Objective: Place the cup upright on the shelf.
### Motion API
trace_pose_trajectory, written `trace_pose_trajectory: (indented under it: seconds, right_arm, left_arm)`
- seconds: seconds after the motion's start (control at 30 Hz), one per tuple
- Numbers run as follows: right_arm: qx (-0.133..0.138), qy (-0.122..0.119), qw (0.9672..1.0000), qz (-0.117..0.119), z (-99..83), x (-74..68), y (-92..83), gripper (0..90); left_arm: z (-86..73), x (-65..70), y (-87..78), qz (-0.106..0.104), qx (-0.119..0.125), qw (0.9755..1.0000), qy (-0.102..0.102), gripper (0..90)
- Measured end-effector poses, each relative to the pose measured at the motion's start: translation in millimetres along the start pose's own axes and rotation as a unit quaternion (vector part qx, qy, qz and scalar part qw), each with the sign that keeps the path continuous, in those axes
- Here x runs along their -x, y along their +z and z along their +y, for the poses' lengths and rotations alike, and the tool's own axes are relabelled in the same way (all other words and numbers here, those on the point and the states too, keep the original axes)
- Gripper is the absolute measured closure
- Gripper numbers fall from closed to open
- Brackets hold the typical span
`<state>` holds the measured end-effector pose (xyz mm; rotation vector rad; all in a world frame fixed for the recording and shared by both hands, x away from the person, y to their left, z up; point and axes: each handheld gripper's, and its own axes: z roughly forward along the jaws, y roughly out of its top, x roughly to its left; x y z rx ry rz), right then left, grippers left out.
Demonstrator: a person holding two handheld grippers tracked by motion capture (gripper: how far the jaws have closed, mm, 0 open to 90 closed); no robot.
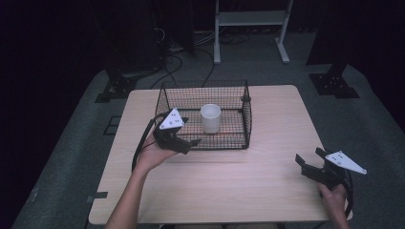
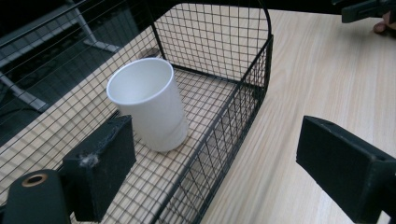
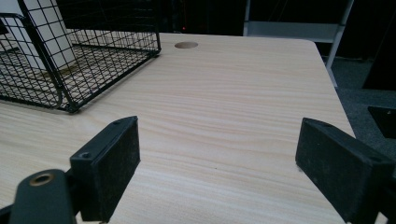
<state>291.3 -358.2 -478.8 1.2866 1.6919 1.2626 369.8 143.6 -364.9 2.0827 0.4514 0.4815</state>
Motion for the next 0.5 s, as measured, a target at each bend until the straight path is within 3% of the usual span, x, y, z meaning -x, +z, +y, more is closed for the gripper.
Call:
trace_pose_trajectory:
  seconds: [0.17,0.27,0.4,0.5]
  right_arm:
    - [0.001,0.000,1.0000,-0.001,-0.1,-0.1,-0.1,13.0]
    - [0.000,-0.001,1.0000,-0.001,0.0,-0.2,-0.1,13.0]
    - [0.000,0.000,1.0000,0.000,0.0,0.0,0.0,13.0]
    - [0.001,0.000,1.0000,0.000,-0.2,0.1,-0.2,13.0]
  left_arm:
    - [-15.1,12.3,-12.9,0.008,0.028,0.9995,-0.016,11.0]
    - [-26.1,22.7,-19.9,0.021,0.033,0.9991,-0.016,10.7]
    - [-41.9,39.1,-30.7,0.031,0.050,0.9978,-0.031,9.1]
    - [-51.5,52.5,-38.3,0.042,0.050,0.9975,-0.029,9.0]
